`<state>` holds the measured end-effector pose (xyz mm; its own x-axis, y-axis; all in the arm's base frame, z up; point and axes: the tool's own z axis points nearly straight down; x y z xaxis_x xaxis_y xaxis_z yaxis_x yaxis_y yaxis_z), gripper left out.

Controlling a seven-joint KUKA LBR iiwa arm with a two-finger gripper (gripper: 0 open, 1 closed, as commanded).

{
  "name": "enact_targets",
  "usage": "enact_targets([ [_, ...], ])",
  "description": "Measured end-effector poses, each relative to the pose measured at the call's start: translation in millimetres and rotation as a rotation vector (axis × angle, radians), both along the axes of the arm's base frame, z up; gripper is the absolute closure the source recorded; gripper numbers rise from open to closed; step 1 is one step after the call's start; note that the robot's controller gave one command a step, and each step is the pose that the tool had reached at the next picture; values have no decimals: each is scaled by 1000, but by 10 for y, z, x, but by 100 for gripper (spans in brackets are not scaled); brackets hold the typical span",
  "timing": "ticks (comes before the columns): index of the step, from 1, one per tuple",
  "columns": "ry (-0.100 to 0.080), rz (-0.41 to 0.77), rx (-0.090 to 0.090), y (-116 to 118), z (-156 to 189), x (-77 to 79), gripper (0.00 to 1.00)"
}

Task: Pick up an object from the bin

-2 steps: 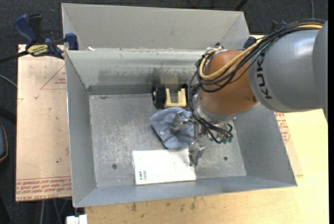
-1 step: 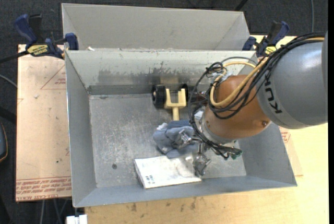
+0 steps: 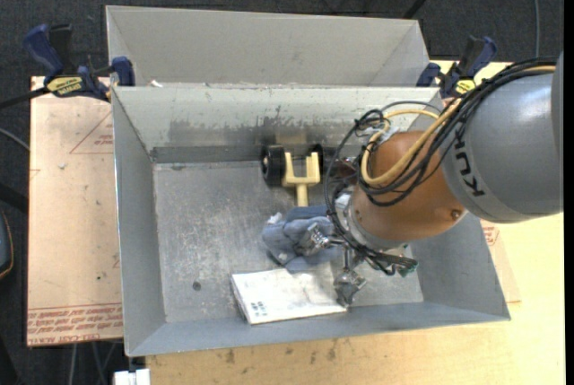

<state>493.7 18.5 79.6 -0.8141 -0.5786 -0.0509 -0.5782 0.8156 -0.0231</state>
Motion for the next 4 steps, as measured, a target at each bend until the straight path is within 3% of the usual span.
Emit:
enact_targets([
  [1,0,0,0,-1,0,1,0],
  [2,45,-45,-9,392,-26,431,100],
  [3,46,-46,-9,389,-27,429,100],
  [4,48,-93,-6,346,1439,595,100],
])
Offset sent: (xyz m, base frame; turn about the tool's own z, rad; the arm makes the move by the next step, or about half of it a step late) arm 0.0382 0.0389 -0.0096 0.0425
